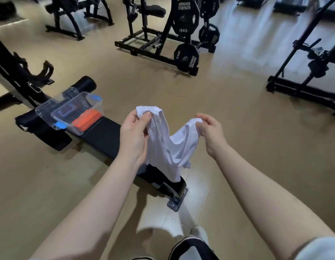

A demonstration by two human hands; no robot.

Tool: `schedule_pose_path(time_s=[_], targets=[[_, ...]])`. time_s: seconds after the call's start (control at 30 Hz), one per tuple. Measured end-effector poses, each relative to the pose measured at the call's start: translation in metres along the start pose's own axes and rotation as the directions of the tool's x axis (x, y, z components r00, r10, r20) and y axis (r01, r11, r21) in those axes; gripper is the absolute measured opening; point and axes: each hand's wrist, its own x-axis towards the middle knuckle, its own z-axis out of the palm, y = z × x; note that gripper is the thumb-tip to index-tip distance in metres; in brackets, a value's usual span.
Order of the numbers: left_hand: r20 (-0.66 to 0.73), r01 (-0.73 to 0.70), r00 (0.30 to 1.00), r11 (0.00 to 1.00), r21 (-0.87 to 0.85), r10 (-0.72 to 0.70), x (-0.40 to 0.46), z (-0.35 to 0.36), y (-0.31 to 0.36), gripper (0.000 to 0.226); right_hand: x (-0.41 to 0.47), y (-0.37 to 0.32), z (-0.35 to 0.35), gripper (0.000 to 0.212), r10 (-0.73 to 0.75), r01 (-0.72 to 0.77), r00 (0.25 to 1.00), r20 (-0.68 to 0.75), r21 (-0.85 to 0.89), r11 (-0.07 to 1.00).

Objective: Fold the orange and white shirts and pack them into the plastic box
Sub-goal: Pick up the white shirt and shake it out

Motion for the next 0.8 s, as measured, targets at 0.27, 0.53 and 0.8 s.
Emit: schedule_pose_path(time_s=[0.27,0.53,0.8], targets=[[-0.076,-0.011,0.997,1.0,0.021,0.013,-0.033,0.055,-0.032,0.017,0.02,-0.014,-0.06,0.032,-0.069,0.038,0.967,0.246,0.129,0.991],[-0.214,-0.231,0.946,0.969,0.089,0.245,-0.072,0.099,-0.04,0.024,0.049,-0.039,-0.107,0.019,-0.176,0.124,0.916,0.36,0.164,0.979],[-0.621,-0.329,0.65,0.899,0.29,0.438,-0.052,0.041,-0.021,0.027,0.082,-0.057,-0.05,0.018,-0.314,0.354,0.853,0.417,-0.019,0.935]])
